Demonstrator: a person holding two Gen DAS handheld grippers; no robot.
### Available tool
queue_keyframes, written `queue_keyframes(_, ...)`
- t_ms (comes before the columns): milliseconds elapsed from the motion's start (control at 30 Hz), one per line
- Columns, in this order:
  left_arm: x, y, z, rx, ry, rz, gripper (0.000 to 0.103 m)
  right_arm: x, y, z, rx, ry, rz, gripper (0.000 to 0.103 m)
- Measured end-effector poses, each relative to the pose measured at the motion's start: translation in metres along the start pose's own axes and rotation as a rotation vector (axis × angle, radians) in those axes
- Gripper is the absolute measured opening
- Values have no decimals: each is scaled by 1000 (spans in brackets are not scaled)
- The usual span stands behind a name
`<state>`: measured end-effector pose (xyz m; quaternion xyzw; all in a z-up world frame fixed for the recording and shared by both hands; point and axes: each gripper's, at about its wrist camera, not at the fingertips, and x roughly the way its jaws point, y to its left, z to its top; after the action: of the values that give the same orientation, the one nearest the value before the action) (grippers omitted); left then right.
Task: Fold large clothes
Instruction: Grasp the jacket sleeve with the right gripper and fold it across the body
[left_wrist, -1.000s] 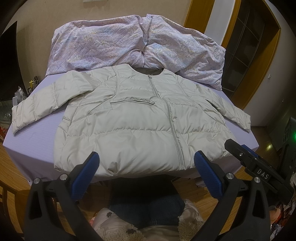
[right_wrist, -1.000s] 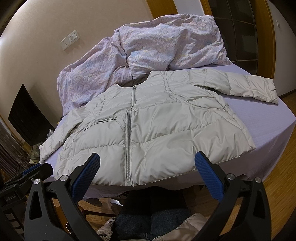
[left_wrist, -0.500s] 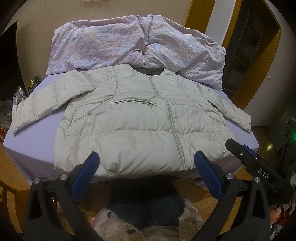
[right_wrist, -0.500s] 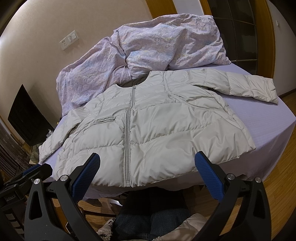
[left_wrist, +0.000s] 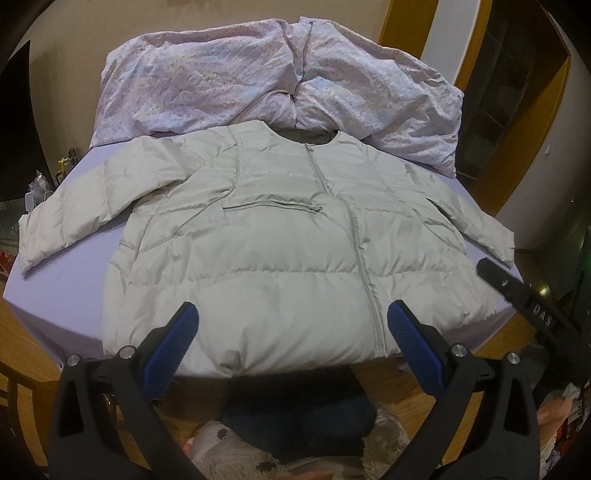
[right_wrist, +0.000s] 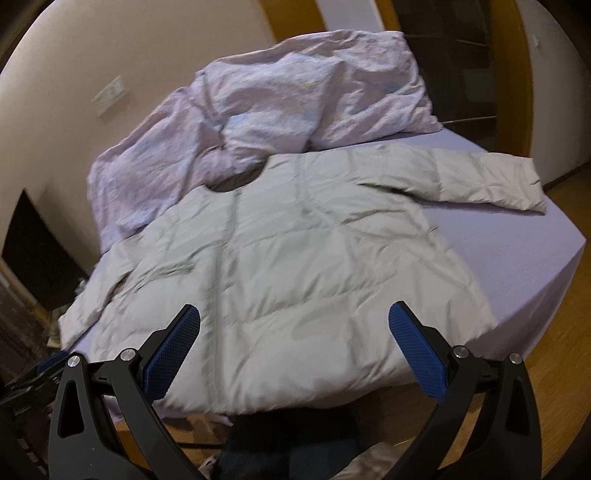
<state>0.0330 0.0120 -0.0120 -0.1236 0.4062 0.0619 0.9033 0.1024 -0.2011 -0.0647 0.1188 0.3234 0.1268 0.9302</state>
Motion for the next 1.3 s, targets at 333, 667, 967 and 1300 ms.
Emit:
queue_keyframes(333, 40, 14, 28, -9, 44, -56, 101, 46, -103, 44, 282, 30, -83, 102)
queue_keyframes(667, 79, 36, 56, -42, 38, -3, 101, 87, -253, 65, 782, 31, -67, 84)
queue_keyframes(967, 94, 58, 72, -70, -50, 36, 101, 104, -333, 67, 1040, -63, -69, 63)
queue_keyframes(1300, 104, 83, 82, -100, -93, 85, 101, 118, -362, 84, 1038, -87, -186, 18)
